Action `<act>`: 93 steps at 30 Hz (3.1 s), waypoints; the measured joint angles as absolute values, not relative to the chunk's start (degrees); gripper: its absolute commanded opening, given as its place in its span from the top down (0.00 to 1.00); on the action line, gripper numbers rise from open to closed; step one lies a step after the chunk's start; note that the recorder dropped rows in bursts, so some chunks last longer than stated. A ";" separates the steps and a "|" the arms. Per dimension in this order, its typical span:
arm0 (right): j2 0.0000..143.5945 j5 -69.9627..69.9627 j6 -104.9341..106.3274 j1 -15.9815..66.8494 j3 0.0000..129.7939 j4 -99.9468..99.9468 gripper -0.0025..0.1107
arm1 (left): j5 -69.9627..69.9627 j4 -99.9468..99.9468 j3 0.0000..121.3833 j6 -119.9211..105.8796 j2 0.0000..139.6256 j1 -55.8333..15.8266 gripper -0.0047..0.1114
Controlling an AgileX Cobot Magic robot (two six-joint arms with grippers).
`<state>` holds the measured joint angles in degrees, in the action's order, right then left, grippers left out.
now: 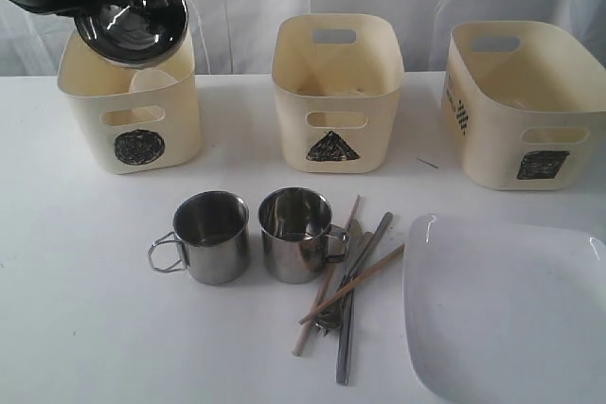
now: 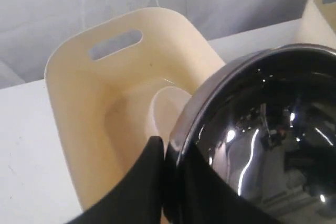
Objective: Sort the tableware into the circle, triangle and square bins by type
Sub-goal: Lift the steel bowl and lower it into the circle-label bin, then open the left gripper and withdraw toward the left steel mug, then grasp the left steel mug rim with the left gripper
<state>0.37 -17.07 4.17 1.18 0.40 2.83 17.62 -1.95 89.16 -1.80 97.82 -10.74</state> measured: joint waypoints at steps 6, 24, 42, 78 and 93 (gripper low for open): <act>0.37 -17.07 4.17 1.18 0.40 2.83 0.98 | 20.26 -1.95 104.53 -0.81 114.88 -7.38 0.96; 0.37 -17.07 4.17 1.18 0.40 2.83 0.98 | 36.14 -7.84 111.12 -0.51 116.40 -7.33 0.54; 0.37 -17.07 4.17 1.18 0.40 2.83 0.98 | 48.37 -18.39 94.34 -11.40 96.09 -7.35 0.54; 0.37 -17.07 4.17 1.18 0.40 2.83 0.98 | 26.87 -17.43 62.31 -23.28 90.67 -21.99 0.46; 0.37 -17.07 4.17 1.18 0.40 2.83 0.98 | 18.32 -20.25 62.31 -27.00 98.95 -21.99 0.46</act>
<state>0.37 -17.07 4.17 1.18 0.40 2.83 18.32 -20.25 62.31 -27.00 98.95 -21.99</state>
